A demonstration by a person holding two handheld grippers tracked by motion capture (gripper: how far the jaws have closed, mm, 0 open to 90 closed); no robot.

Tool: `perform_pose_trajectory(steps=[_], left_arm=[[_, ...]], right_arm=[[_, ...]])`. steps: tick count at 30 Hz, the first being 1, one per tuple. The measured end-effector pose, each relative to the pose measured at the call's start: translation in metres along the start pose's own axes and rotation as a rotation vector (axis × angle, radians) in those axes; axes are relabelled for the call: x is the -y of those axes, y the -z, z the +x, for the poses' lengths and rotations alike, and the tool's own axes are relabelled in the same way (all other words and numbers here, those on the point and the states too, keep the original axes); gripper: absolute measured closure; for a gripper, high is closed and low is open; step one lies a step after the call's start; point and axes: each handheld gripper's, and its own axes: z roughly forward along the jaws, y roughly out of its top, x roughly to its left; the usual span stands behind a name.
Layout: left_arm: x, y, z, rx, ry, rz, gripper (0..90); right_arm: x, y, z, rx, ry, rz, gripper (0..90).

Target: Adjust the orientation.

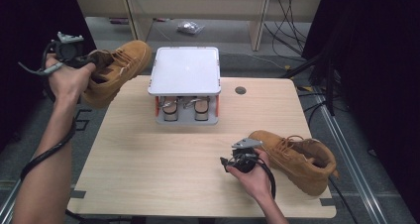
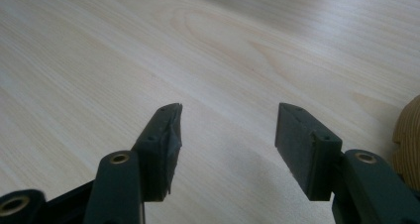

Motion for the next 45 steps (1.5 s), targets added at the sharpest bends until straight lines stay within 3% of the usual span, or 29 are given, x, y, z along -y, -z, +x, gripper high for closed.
perform_pose_trajectory(steps=[4,21,25,27,31,36,40,45], left_arm=[[-0.005,-0.001,-0.003,0.000,-0.005,-0.001,83.1],[-0.017,-0.009,-0.019,0.015,-0.005,-0.010,83.1],[-0.020,-0.011,-0.026,0.024,-0.009,-0.013,83.1],[-0.022,-0.011,-0.029,0.025,-0.014,-0.014,83.1],[-0.027,-0.012,-0.035,0.032,-0.021,-0.016,83.1],[-0.033,-0.011,-0.042,0.045,-0.026,-0.022,83.1],[-0.036,-0.012,-0.048,0.055,-0.031,-0.024,83.0],[-0.039,-0.014,-0.056,0.071,-0.045,-0.030,83.1]], right_arm=[[-0.001,0.000,0.002,-0.009,-0.018,0.009,44.1],[-0.001,0.001,0.003,-0.010,-0.015,0.006,44.1],[0.000,0.000,0.001,-0.003,0.006,-0.002,44.1],[0.000,0.001,0.004,-0.012,-0.034,0.009,44.1],[0.000,0.001,0.004,-0.015,-0.042,0.009,44.0],[0.000,0.000,0.003,-0.009,-0.006,0.000,44.1],[-0.001,0.002,0.004,-0.012,-0.025,0.000,44.1],[0.000,-0.001,0.004,-0.013,-0.016,-0.017,44.1]])
